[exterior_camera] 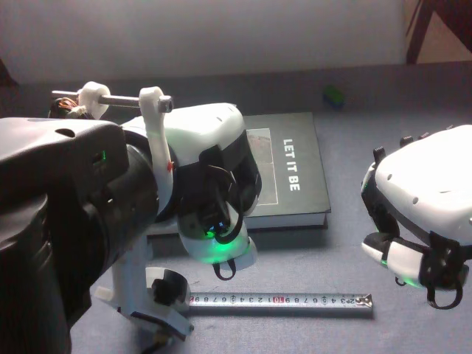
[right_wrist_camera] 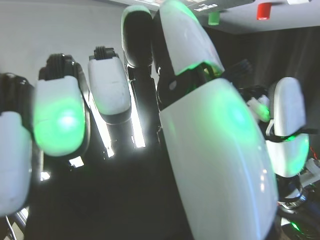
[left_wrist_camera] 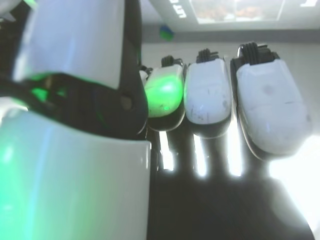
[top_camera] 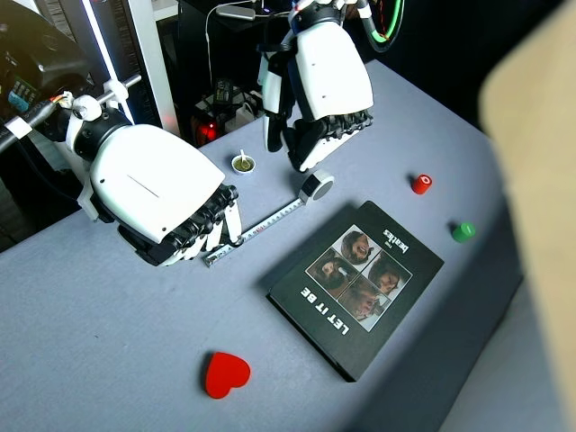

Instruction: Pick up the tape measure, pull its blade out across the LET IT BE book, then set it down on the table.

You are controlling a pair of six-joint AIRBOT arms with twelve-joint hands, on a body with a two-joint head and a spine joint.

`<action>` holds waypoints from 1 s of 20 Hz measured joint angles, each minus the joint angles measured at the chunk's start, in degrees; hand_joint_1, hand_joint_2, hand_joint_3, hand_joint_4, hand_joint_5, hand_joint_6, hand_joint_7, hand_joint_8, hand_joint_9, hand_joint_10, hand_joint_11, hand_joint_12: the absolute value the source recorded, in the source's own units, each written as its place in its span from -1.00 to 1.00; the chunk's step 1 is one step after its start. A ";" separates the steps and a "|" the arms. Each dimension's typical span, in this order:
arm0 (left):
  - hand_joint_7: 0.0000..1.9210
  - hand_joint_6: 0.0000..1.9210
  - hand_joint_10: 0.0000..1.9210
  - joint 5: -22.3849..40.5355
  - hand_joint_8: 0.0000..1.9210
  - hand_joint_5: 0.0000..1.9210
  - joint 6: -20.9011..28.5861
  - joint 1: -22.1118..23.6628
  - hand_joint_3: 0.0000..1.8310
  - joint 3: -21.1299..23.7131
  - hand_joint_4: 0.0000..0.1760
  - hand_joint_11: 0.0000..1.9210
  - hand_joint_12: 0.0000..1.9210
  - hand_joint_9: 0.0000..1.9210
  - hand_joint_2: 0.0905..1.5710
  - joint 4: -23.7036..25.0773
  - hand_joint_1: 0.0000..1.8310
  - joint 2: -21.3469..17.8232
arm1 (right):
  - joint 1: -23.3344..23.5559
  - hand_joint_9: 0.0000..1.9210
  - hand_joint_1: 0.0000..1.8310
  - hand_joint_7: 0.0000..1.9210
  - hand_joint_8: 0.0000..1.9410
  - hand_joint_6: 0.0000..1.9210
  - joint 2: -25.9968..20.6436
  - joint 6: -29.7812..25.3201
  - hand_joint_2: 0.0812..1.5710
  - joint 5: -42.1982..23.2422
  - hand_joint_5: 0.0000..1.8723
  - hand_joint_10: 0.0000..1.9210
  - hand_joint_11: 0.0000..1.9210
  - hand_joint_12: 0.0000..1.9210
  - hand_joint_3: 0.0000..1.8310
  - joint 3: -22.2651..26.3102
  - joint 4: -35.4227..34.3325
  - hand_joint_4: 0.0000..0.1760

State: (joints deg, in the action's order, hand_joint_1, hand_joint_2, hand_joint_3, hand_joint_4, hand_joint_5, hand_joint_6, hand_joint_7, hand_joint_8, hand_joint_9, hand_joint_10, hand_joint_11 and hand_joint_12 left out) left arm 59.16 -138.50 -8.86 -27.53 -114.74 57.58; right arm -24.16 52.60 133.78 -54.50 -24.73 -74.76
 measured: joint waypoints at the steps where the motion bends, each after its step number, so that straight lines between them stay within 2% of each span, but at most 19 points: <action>1: -0.21 -1.00 -0.95 0.17 -0.99 -0.23 -0.09 0.00 -1.00 0.28 -1.00 -0.60 -0.34 -0.25 0.59 -0.13 -0.03 0.00 | 0.00 0.15 -0.01 0.22 -0.77 -1.00 -0.02 0.11 0.41 -0.15 0.06 0.19 0.14 0.66 -1.00 0.02 -0.20 -1.00; 4: -0.23 -1.00 -0.99 -0.17 -1.00 -0.25 -0.04 0.00 -1.00 0.28 -1.00 -0.60 -0.41 -0.27 0.63 0.31 -0.05 0.00 | 0.00 0.08 0.01 0.22 -0.86 -1.00 0.00 0.13 0.44 -0.07 0.02 0.13 -0.01 0.63 -1.00 0.04 -0.15 -1.00; 6: -0.24 -1.00 -0.99 -0.07 -1.00 -0.28 -0.04 -0.02 -0.99 0.28 -1.00 -0.60 -0.43 -0.27 0.66 0.17 -0.03 0.00 | 0.00 0.04 0.01 0.22 -0.89 -1.00 0.00 0.15 0.44 -0.09 0.03 0.09 -0.02 0.54 -1.00 0.04 -0.17 -1.00; 7: -0.24 -1.00 -0.99 -0.22 -1.00 -0.29 -0.02 -0.24 -0.99 0.28 -1.00 -0.60 -0.43 -0.27 0.66 0.28 -0.03 0.00 | 0.00 0.06 0.13 0.24 -0.91 -0.11 0.00 0.15 0.44 -0.09 -0.01 0.05 -0.05 0.52 -1.00 0.04 -0.17 -1.00; 8: -0.23 -0.99 -0.99 -0.17 -1.00 -0.27 -0.04 -0.24 -1.00 0.28 -1.00 -0.59 -0.42 -0.26 0.66 0.17 -0.03 0.00 | 0.00 0.07 0.14 0.27 -0.92 0.14 0.00 0.13 0.46 -0.09 -0.07 0.02 -0.05 0.50 -1.00 0.04 -0.20 -1.00; 11: -0.18 -1.00 -0.99 -1.31 -1.00 -0.21 -0.02 -0.24 -1.00 -0.42 -1.00 -0.59 -0.31 -0.21 0.62 -0.20 0.04 0.00 | 0.00 0.04 0.12 0.24 -0.95 0.27 0.00 0.09 0.49 -0.24 -0.12 -0.05 -0.08 0.46 -1.00 0.04 -0.20 -1.00; 12: -0.18 -1.00 -0.99 -1.57 -1.00 -0.20 -0.02 -0.24 -1.00 -0.74 -1.00 -0.63 -0.23 -0.21 0.67 -0.20 0.04 0.00 | 0.00 -0.01 0.01 0.22 -0.96 -0.45 0.00 0.09 0.47 -0.37 -0.15 -0.06 -0.16 0.51 -1.00 0.04 -0.26 -1.00; 13: -0.16 -0.99 -0.99 -1.88 -0.99 -0.23 -0.02 -0.22 -0.99 -1.14 -1.00 -0.63 -0.20 -0.21 0.71 -0.17 -0.05 0.00 | 0.00 -0.05 -0.03 0.19 -0.98 -0.79 0.00 0.09 0.47 -0.66 -0.10 -0.09 -0.20 0.55 -1.00 0.04 -0.63 -1.00; 14: -0.16 -1.00 -0.99 -2.29 -1.00 -0.24 -0.09 -0.15 -0.99 -1.40 -1.00 -0.62 -0.19 -0.19 0.72 -0.15 -0.10 -0.22 | 0.00 -0.07 -0.05 0.17 -0.99 -0.92 0.00 0.09 0.47 -0.92 -0.06 -0.10 -0.22 0.57 -1.00 0.04 -1.01 -1.00; 15: -0.15 -1.00 -0.98 -2.71 -1.00 -0.21 -0.37 0.11 -1.00 -1.60 -1.00 -0.63 -0.11 -0.17 0.70 -0.35 -0.14 -0.63 | 0.00 -0.10 -0.07 0.15 -1.00 -0.97 0.00 0.04 0.48 -1.11 -0.05 -0.13 -0.27 0.57 -1.00 0.04 -1.33 -1.00; 16: -0.13 -1.00 -0.97 -3.56 -1.00 -0.18 -1.49 0.20 -1.00 -2.01 -1.00 -0.68 0.12 -0.15 0.69 -0.28 -0.18 -0.98 | 0.07 -0.12 -0.12 0.08 -1.00 -0.99 0.02 0.00 0.53 -1.55 -0.07 -0.24 -0.31 0.52 -1.00 0.04 -1.92 -1.00; 17: -0.17 -1.00 -0.98 -5.01 -1.00 -0.23 -4.17 0.72 -1.00 -2.58 -1.00 -0.73 0.23 -0.18 0.72 -1.60 -0.21 -1.97 | 0.31 -0.10 -0.15 0.04 -1.00 -1.00 0.04 0.00 0.56 -1.92 -0.10 -0.36 -0.28 0.48 -1.00 0.04 -2.47 -1.00; 18: -0.23 -1.00 -0.99 -6.45 -1.00 -0.27 -6.99 1.11 -0.99 -2.82 -1.00 -0.74 0.24 -0.22 0.77 -2.82 -0.27 -3.10 | 0.46 -0.09 -0.19 -0.01 -1.00 -1.00 0.04 -0.13 0.57 -2.32 -0.14 -0.47 -0.28 0.44 -1.00 0.04 -3.10 -1.00; 19: -0.21 -0.99 -0.99 -7.85 -0.99 -0.23 -9.84 1.22 -1.00 -2.82 -1.00 -0.63 0.18 -0.19 0.72 -3.30 -0.31 -4.52 | 0.46 -0.08 -0.21 -0.04 -1.00 -1.00 0.04 -0.13 0.57 -2.71 -0.16 -0.59 -0.29 0.40 -1.00 -0.09 -3.34 -1.00; 20: -0.18 -0.99 -0.98 -9.62 -0.99 -0.16 -10.25 1.20 -1.00 -2.80 -1.00 -0.46 0.06 -0.15 0.58 -3.82 -0.32 -6.32 | 0.46 -0.10 -0.22 -0.08 -1.00 -1.00 0.04 -0.13 0.57 -2.78 -0.17 -0.73 -0.37 0.33 -1.00 -0.37 -3.85 -1.00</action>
State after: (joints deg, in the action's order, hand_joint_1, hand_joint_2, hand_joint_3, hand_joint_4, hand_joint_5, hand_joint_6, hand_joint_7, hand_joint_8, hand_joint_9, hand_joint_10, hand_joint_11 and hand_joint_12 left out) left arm 49.54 -148.75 -7.66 -30.33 -118.56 51.27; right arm -23.70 52.64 133.64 -57.28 -25.10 -78.61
